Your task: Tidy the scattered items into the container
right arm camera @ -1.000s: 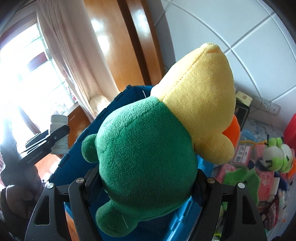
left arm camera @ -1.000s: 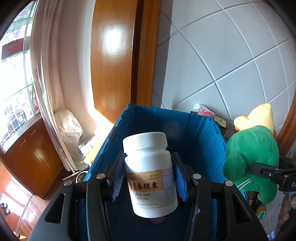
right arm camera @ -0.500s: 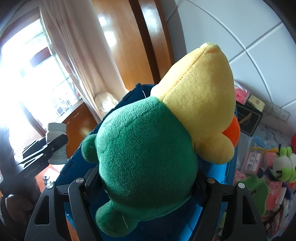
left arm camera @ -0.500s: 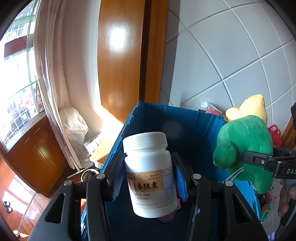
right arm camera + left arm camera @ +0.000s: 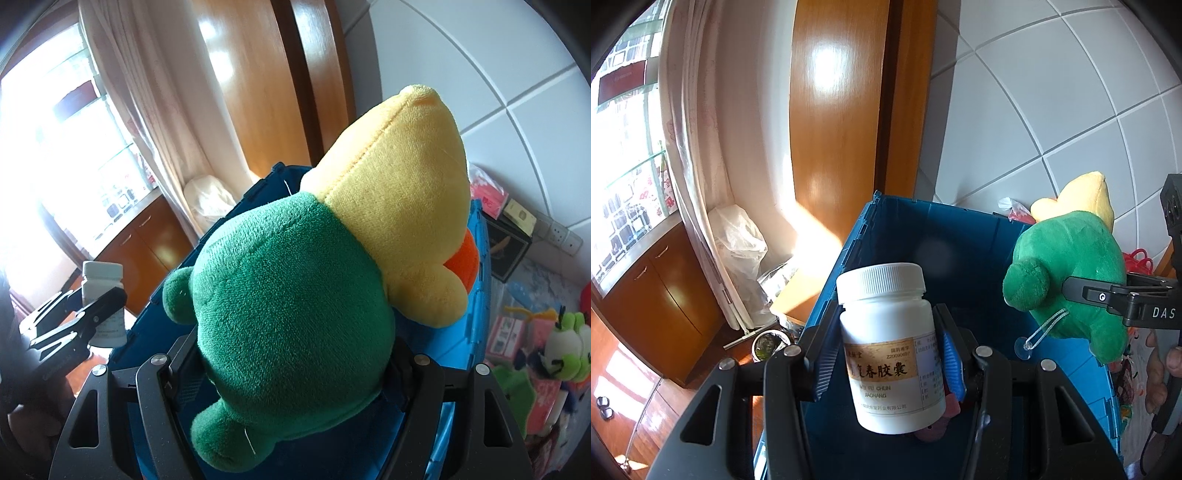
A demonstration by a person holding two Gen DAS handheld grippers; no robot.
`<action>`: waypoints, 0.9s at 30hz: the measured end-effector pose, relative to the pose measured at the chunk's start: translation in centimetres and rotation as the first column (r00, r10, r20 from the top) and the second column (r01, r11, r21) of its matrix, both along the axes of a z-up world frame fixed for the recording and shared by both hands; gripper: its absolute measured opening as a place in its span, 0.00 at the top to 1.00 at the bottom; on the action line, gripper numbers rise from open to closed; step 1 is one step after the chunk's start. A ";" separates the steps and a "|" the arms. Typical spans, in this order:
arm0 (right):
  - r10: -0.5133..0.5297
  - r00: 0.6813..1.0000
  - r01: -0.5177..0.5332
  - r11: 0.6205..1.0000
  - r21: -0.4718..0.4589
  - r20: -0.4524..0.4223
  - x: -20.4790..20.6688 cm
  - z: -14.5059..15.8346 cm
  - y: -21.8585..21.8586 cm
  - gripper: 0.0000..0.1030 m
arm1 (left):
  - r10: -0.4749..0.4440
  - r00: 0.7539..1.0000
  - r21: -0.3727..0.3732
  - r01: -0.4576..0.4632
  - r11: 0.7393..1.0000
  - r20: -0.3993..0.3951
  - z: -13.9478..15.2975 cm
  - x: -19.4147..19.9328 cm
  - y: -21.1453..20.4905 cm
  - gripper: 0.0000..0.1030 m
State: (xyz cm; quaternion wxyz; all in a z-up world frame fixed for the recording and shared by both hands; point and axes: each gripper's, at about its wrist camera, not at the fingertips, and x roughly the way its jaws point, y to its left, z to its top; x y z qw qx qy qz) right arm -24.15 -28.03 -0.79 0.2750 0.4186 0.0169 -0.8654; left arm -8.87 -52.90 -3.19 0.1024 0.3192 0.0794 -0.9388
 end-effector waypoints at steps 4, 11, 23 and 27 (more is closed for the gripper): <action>-0.015 1.000 0.015 1.000 -0.001 -0.007 -0.5 0.4 -0.1 0.19 | -0.030 0.999 0.027 0.031 0.999 -0.013 0.1 -0.3 0.1 0.53; -0.093 0.995 0.093 0.996 0.008 -0.042 -1.3 1.3 1.8 0.00 | -0.091 0.996 0.036 0.090 0.995 0.016 -0.2 -1.3 0.9 0.00; -0.134 0.991 0.135 0.991 -0.016 0.008 0.2 0.0 5.0 0.00 | -0.119 0.993 0.032 0.119 0.992 0.017 0.0 -1.0 2.2 0.00; -0.149 0.988 0.150 0.988 -0.031 0.024 1.1 -0.6 6.4 0.00 | -0.138 0.990 0.030 0.137 0.990 0.020 -0.1 -1.2 2.9 0.00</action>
